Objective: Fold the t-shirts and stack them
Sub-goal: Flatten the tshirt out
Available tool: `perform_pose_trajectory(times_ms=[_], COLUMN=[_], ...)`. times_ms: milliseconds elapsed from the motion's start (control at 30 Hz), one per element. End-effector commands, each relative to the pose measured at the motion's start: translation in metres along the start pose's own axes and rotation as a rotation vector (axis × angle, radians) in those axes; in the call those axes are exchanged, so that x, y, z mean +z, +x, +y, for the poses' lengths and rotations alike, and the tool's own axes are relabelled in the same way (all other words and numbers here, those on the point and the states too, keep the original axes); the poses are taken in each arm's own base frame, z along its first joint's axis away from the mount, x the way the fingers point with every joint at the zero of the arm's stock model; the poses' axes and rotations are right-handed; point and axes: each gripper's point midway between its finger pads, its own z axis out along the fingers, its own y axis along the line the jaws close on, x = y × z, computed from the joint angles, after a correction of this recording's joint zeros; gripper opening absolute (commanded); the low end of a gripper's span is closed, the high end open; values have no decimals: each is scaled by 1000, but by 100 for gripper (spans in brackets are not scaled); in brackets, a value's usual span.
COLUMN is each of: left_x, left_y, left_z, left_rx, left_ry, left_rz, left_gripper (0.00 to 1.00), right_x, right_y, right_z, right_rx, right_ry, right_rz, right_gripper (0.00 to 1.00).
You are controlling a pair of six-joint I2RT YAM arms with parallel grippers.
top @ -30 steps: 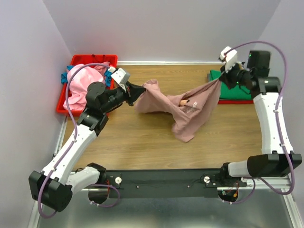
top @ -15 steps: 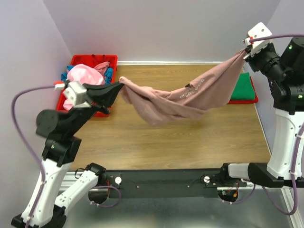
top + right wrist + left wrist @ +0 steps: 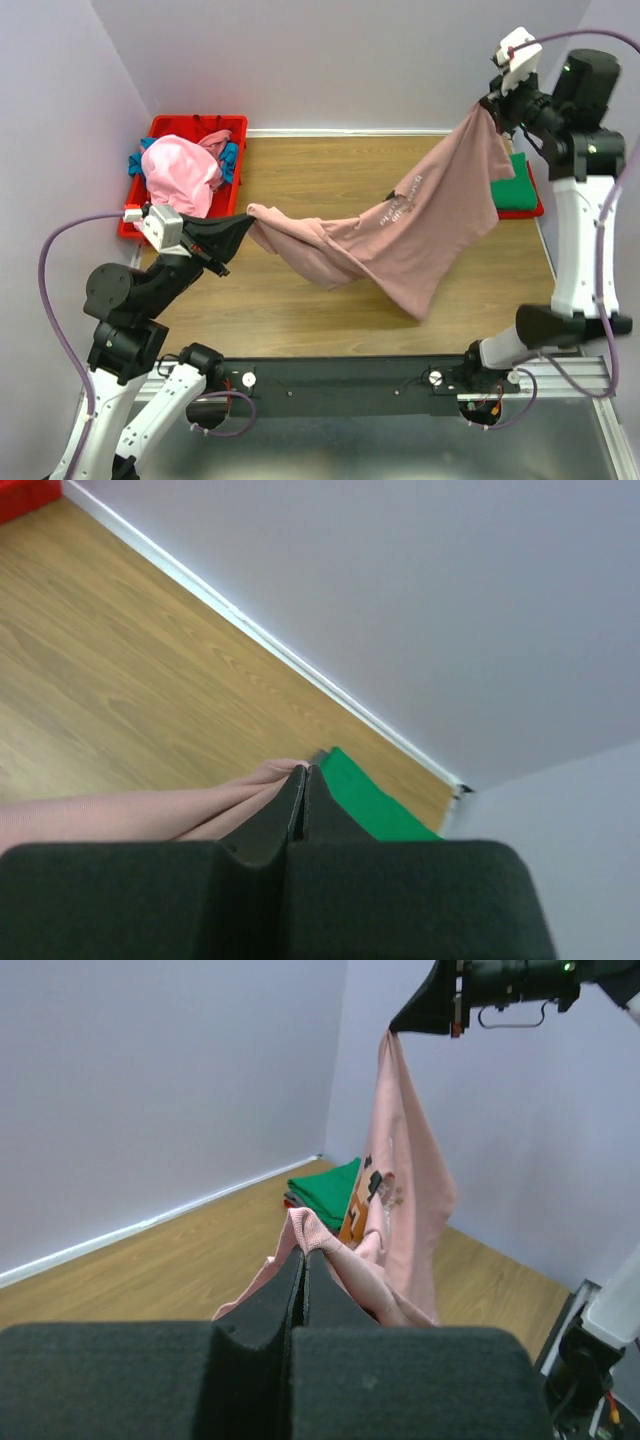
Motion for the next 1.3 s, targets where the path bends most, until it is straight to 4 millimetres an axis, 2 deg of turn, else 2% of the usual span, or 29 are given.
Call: perform_pose_trajectory(times_ms=[0, 33, 100, 133, 167, 233, 333, 400, 500, 533, 600, 633, 667, 700, 733, 767, 800, 833, 867, 900, 933, 967, 1033, 1067, 1100, 1167, 1200, 1233, 1267], left_x=[6, 10, 12, 12, 14, 12, 10, 7, 4, 6, 3, 1, 0, -2, -4, -9, -17, -25, -34, -44, -51, -61, -71, -79, -82, -86, -86, -89, -88], left_y=[-24, -35, -50, -65, -71, -90, -96, -89, -63, -47, -28, -8, 3, 18, 47, 62, 78, 109, 121, 132, 152, 151, 155, 160, 162, 170, 172, 174, 176], left_z=[20, 26, 29, 26, 27, 21, 11, 0, -13, -14, -20, -20, -22, -31, -33, -38, -52, -54, -60, -68, -68, -75, -81, -86, -88, -89, -89, -91, -91], left_rx=[-3, 17, 42, 61, 82, 108, 119, 95, 52, 16, -22, -66, -95, -126, -208, -247, -303, -373, -447, -490, -538, -567, -603, -633, -644, -666, -670, -669, -674], left_ry=[-125, -152, -175, -172, -172, -161, -120, -63, 21, 37, 78, 86, 104, 162, 181, 212, 293, 313, 327, 361, 359, 371, 387, 406, 413, 410, 411, 431, 439], left_rz=[-56, -75, -104, -134, -143, -181, -184, -165, -107, -70, -18, 27, 52, 96, 165, 206, 270, 347, 390, 428, 471, 462, 470, 485, 493, 526, 537, 550, 567], left_gripper=[0, 0, 0, 0, 0, 0, 0, 0, 0, 0, 0, 0, 0, 0, 0, 0, 0, 0, 0, 0, 0, 0, 0, 0, 1, 15, 39, 45, 59], right_x=[41, 60, 66, 61, 68, 68, 67, 71, 78, 81, 89, 96, 99, 105, 104, 103, 104, 99, 84, 77, 72, 53, 38, 27, 21, 14, 11, 10, 8], right_y=[-22, -14, -25, -41, -40, -42, -37, -20, 1, 6, 20, 29, 36, 52, 59, 68, 91, 102, 97, 104, 133, 126, 145, 162, 166, 178, 193, 190, 196], right_z=[1, -3, -14, -24, -28, -33, -33, -26, -20, -19, -15, -11, -8, 0, 4, 11, 27, 35, 37, 42, 58, 57, 69, 84, 96, 121, 140, 158, 174], right_rx=[88, 121, 129, 116, 124, 123, 127, 137, 151, 155, 181, 202, 210, 225, 221, 215, 220, 207, 157, 147, 157, 112, 100, 105, 112, 137, 177, 214, 269], right_ry=[-71, -73, -43, -10, -1, 21, 35, 23, 17, 18, 4, -11, -21, -38, -51, -69, -109, -123, -121, -121, -147, -122, -119, -142, -176, -251, -305, -382, -440], right_rz=[-85, -71, -100, -136, -138, -145, -132, -93, -45, -34, -3, 17, 31, 67, 81, 100, 149, 171, 158, 174, 237, 221, 262, 289, 280, 278, 294, 257, 264], right_gripper=[0, 0, 0, 0, 0, 1, 0, 0, 0, 0, 1, 4, 4, 5, 5, 6, 7, 7, 7, 6, 6, 5, 5, 6, 8, 17, 26, 29, 32])
